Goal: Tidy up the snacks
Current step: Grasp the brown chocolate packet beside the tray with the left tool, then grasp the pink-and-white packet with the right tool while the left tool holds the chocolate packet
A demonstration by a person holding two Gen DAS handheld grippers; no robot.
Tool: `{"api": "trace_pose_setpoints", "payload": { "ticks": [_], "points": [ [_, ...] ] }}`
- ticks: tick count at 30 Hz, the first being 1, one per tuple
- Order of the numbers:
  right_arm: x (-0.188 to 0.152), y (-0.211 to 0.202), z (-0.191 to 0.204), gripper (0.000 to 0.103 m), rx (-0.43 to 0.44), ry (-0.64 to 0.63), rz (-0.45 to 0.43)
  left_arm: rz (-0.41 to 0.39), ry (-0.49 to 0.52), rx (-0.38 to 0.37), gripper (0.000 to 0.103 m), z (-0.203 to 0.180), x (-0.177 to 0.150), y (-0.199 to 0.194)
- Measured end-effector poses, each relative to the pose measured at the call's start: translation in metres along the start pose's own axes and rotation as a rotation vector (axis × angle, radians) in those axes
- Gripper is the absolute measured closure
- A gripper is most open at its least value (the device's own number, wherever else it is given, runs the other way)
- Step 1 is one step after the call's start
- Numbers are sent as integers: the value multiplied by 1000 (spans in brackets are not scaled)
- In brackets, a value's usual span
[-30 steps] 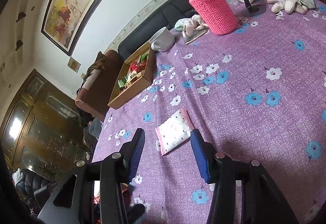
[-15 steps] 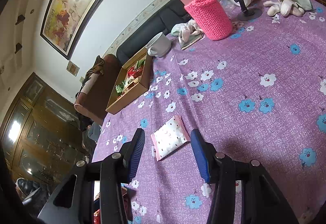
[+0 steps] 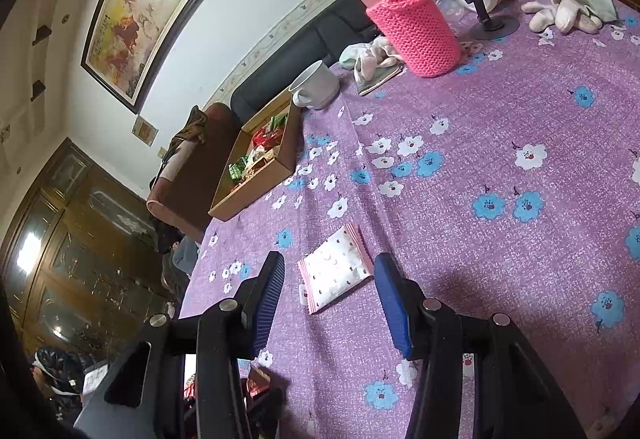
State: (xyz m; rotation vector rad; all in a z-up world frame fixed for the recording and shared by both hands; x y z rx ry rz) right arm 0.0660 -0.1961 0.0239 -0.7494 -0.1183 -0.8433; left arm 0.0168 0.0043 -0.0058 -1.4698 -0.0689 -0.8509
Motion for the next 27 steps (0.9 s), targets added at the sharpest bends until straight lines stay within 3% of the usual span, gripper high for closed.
{"api": "trace_pose_setpoints", "payload": {
  "ticks": [6, 9, 12, 17, 22, 27],
  "points": [
    [1, 3, -1, 54, 88, 24, 49, -9, 22, -67, 71, -13, -17, -16],
    [1, 8, -6, 55, 166, 83, 102, -27, 43, -61, 70, -18, -24, -20],
    [-3, 15, -4, 55, 185, 103, 123, -39, 39, -62, 70, -18, -25, -21],
    [-1, 27, 11, 54, 79, 63, 113, -53, 21, -79, 66, -17, -25, -22],
    [2, 61, 35, 49, -155, -100, 104, -57, 24, -95, 56, -20, -27, -23],
    [-18, 101, 51, 45, -328, -300, 169, -56, 39, -97, 51, -23, -27, -23]
  ]
}}
Point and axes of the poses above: each gripper's, at about its wrist camera, not at the fingertips, and y roughly the way its jaws point, z to its left, x to its top, the point moved 2 cm from there along y, roughly the way its jaws point, and after that the axes turned 13 degrees about y, right-handed, at the moved point
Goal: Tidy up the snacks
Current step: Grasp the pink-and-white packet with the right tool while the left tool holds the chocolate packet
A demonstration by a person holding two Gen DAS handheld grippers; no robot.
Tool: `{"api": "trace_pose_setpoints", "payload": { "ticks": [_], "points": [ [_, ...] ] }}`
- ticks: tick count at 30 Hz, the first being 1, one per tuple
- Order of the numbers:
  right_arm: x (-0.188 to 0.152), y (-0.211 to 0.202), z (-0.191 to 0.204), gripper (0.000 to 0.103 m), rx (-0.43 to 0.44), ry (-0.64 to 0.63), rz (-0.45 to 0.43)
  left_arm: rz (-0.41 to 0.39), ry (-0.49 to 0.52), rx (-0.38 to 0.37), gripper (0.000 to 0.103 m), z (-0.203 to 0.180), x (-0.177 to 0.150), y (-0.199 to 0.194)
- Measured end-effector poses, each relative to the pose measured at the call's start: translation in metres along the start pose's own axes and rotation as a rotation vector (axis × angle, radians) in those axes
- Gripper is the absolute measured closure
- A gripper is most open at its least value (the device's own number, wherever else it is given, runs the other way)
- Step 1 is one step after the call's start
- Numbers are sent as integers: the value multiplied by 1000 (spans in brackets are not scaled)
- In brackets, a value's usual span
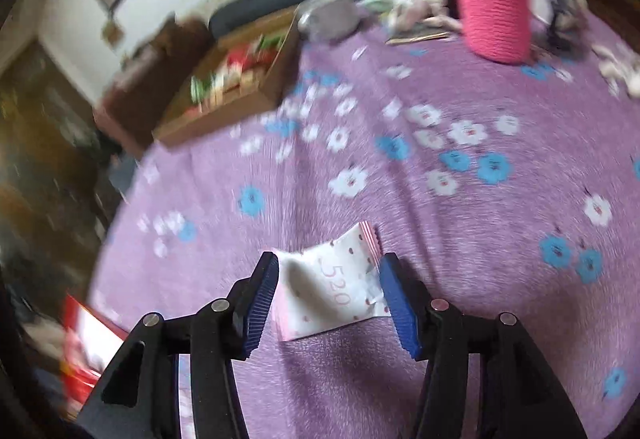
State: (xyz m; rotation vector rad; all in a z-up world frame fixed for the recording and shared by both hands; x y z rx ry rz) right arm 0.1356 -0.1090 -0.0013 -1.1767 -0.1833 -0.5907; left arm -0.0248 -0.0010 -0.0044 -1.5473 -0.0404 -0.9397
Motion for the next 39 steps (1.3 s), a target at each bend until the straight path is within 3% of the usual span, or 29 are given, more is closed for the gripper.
{"api": "trace_pose_setpoints", "payload": {
  "ticks": [3, 7, 8, 12, 14, 18, 22, 24, 26, 29, 39],
  "points": [
    [-8, 7, 13, 49, -97, -124, -39, -3, 2, -13, 51, 1, 0, -1],
    [-9, 7, 14, 81, -175, -188, -66, -9, -47, -61, 51, 9, 1, -2],
    [-8, 6, 10, 82, -164, -173, -54, -10, -66, -81, 49, 12, 1, -2],
    [-5, -9, -17, 84, -101, -69, -16, -9, -86, -134, 38, 14, 1, -3],
    [-8, -21, -31, 85, -42, -24, 12, -5, -86, -163, 28, 12, 2, -3],
    [-18, -43, -66, 85, 125, 101, 79, 6, -72, -161, 25, 9, 3, -2],
    [-25, -49, -95, 84, 316, 209, 126, 28, -37, -109, 25, 6, 7, 1],
    [-27, -43, -101, 84, 312, 211, 138, 39, -21, -53, 32, 4, 9, 3],
    [-25, -41, -102, 85, 325, 218, 148, 42, -4, 12, 50, 5, 9, 5],
    [-27, -48, -99, 85, 318, 190, 140, 41, -29, 42, 66, 13, 9, 5],
    [-34, -65, -73, 85, 401, 103, 133, 40, -30, 98, 68, 8, 3, -5]
  ]
}}
Point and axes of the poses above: each gripper's, at about its wrist camera, not at the fingertips, and y roughly the way its jaws point, z to its left, x to its top, the point moved 2 cm from there along y, roughly the way its jaws point, and after that the axes turned 13 degrees about y, right-handed, at the moved point
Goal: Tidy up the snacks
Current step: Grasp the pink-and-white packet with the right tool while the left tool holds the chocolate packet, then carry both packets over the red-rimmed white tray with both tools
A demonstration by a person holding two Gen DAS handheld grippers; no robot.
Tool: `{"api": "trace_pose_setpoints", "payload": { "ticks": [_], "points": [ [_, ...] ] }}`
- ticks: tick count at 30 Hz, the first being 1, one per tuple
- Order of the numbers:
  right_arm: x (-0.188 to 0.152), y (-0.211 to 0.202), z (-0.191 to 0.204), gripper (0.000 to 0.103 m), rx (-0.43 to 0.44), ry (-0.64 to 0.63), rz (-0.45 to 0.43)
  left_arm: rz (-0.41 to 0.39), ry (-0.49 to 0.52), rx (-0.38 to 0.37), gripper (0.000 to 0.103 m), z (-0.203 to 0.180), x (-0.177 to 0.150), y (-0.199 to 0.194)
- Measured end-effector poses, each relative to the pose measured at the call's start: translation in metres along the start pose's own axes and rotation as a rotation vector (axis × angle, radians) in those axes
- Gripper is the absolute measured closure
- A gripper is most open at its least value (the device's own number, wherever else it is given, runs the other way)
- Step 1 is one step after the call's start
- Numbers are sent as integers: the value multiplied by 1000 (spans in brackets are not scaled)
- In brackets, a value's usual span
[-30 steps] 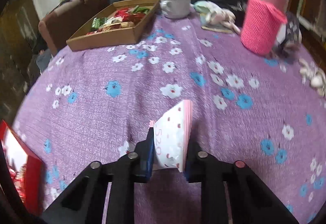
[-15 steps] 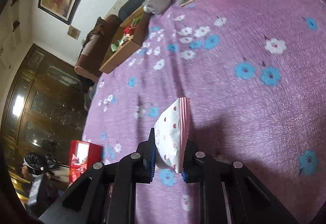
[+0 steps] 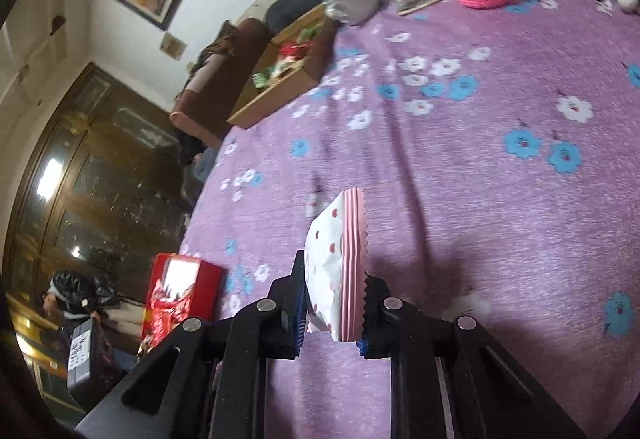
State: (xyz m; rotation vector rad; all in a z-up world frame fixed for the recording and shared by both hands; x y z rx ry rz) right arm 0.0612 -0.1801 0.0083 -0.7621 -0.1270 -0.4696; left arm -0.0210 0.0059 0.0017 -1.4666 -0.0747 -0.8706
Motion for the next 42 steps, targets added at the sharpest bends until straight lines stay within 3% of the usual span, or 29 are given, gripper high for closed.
{"api": "trace_pose_setpoints", "payload": {
  "ticks": [8, 15, 23, 42],
  "points": [
    [-8, 2, 15, 85, 28, -55, -13, -95, 2, 112, 68, 6, 7, -40],
    [-9, -13, 28, 85, 72, -106, -120, -170, 1, 192, 68, 17, 10, -70],
    [-7, -34, 34, 85, 132, -138, -237, -206, -12, 211, 68, 26, 6, -87],
    [-4, -48, 34, 84, 43, -173, -381, -245, -92, 215, 68, 64, -24, -108]
  ]
}}
Point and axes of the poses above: each gripper's, at about its wrist camera, not at the fingertips, and y roughly the way its jaws point, z to its left, x to its top, the point moved 2 cm from there along y, roughly the way its jaws point, and after that the axes turned 13 degrees about y, right-handed, at the moved point
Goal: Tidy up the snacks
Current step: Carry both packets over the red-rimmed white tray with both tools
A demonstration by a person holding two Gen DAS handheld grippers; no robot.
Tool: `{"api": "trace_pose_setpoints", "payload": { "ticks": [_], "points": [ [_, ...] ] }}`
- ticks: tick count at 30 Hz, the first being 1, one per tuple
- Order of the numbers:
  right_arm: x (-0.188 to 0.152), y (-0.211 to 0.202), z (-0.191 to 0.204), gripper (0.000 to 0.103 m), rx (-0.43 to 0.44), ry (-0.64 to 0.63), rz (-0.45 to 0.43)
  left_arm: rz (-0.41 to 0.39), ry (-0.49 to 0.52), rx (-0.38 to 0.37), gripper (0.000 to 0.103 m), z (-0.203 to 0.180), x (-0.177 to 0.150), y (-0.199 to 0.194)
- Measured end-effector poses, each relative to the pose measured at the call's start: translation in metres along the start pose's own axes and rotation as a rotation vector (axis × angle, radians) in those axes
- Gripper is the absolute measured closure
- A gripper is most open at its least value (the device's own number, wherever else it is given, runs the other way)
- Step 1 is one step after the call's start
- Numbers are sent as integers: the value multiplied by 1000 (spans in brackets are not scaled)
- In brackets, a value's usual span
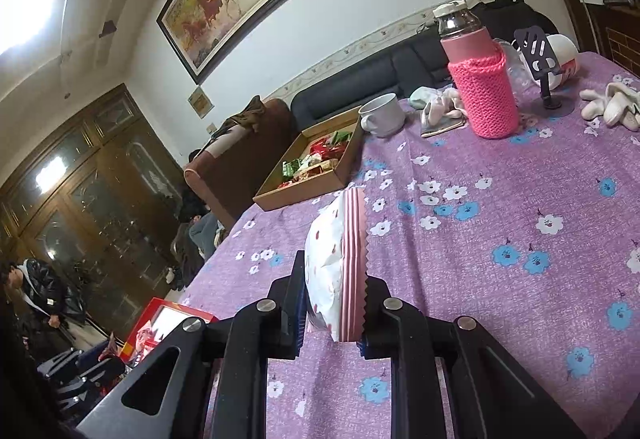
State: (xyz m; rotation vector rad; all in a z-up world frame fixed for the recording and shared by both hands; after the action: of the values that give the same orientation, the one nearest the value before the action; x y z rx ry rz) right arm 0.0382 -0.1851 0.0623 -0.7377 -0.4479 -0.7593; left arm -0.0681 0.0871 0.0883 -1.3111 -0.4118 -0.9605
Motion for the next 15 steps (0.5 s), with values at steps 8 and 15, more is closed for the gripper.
{"api": "trace_pose_setpoints", "payload": {
  "ticks": [8, 15],
  "points": [
    [-12, -12, 27, 84, 60, 1, -10, 8, -48, 9, 68, 21, -15, 0],
    [-52, 1, 70, 83, 130, -59, 55, 21, -89, 26, 68, 39, -30, -1]
  ]
}}
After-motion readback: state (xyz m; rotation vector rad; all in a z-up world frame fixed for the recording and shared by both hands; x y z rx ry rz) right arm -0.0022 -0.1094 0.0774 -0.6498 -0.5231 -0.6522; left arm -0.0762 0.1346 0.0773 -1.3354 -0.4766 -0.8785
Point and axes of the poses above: each gripper's, at about its wrist camera, not at the fingertips, and y roughly the way its jaws point, z to its left, x to its top, the point moved 2 cm from there along y, roughly the way its jaws point, and after that the axes turned 13 degrees about y, right-handed, at the moved point
